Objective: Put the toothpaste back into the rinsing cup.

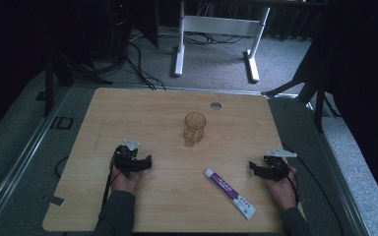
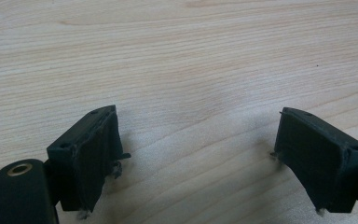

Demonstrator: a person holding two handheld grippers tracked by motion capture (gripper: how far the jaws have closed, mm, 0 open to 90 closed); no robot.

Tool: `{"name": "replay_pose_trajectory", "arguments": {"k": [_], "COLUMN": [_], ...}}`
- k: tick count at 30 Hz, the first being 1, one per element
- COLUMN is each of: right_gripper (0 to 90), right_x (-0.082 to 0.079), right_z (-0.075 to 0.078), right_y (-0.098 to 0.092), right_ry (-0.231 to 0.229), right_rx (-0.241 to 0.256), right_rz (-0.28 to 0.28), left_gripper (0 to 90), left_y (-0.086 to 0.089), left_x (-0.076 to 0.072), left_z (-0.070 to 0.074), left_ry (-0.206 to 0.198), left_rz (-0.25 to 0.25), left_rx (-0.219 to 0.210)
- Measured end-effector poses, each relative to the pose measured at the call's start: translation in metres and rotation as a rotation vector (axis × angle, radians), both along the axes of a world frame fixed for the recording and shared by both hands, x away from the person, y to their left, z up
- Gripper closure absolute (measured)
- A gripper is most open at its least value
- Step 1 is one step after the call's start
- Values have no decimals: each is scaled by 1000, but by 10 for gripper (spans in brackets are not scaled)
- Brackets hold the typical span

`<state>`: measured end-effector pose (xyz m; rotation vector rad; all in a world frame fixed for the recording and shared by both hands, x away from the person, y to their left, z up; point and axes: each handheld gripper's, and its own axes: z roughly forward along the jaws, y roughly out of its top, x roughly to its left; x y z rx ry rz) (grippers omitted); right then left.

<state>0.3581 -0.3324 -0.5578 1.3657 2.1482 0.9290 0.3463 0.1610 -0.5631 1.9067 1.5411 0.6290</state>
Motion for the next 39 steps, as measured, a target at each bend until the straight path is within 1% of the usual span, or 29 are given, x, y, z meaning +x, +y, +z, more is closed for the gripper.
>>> {"name": "replay_pose_trajectory", "arguments": {"k": [3,6,7,12,13,21,24,31,39], "right_gripper": [292,379,388,398,398,400,407,438,444], "right_x": [0,-2,-3,-8,-13,-25,-29,-40,-48], "right_z": [1,4,5,8,13,29,35,47,60], "right_y": [0,1,2,1,2,9,12,20,24], "right_ry": [7,21,23,19,19,1,3,7,11], "right_rx": [-5,-11,-14,-3,-14,-62,-72,-131,-140], "right_rz": [3,-2,-3,2,4,34,41,75,76], "left_gripper": [139,139,139,139,139,140,140,140,140], "left_y": [0,0,0,0,0,0,-1,-1,-1], "left_x": [0,0,0,0,0,0,0,0,0], "left_z": [0,0,0,0,0,0,0,0,0], "left_ry": [0,0,0,-1,-1,-1,-1,0,0], "left_rz": [0,0,0,0,1,3,4,4,4], "left_rx": [0,0,0,0,0,0,0,0,0]}}
